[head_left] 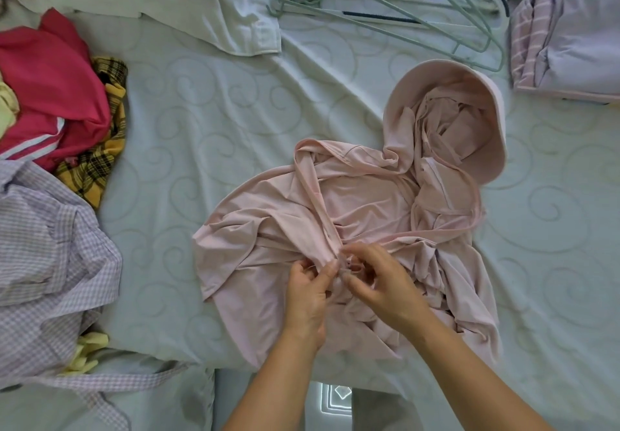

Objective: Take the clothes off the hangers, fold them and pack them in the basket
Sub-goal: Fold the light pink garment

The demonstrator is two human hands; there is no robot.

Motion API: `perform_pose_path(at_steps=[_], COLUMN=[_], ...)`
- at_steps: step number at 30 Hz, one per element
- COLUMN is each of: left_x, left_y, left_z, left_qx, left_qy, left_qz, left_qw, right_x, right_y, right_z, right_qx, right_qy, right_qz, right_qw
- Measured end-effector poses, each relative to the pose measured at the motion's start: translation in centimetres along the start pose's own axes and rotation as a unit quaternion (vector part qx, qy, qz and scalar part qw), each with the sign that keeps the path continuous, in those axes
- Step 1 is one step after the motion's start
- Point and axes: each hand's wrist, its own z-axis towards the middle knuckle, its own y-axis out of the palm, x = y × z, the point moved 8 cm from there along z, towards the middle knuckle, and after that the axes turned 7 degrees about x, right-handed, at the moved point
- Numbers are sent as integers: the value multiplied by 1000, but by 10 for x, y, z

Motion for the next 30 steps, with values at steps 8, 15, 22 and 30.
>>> perform_pose_path(at_steps=[8, 15, 22, 30], left_x=[4, 32, 22, 96], left_y=[7, 3, -22, -76], left_z=[-24, -33, -70, -26], left_qx=[-80, -18, -161, 128], left_qy=[25, 146, 10, 421], left_qz=[56, 180, -15, 524], left_qw=[995, 973, 987, 729], right_x=[6, -7, 19, -14], right_y=[7, 4, -60, -65], right_z=[1, 7, 32, 56], right_qx=[89, 96, 215, 135], right_qy=[204, 178, 155, 108], right_qz=[281, 285, 63, 102], right_qw=[934, 937, 962, 980])
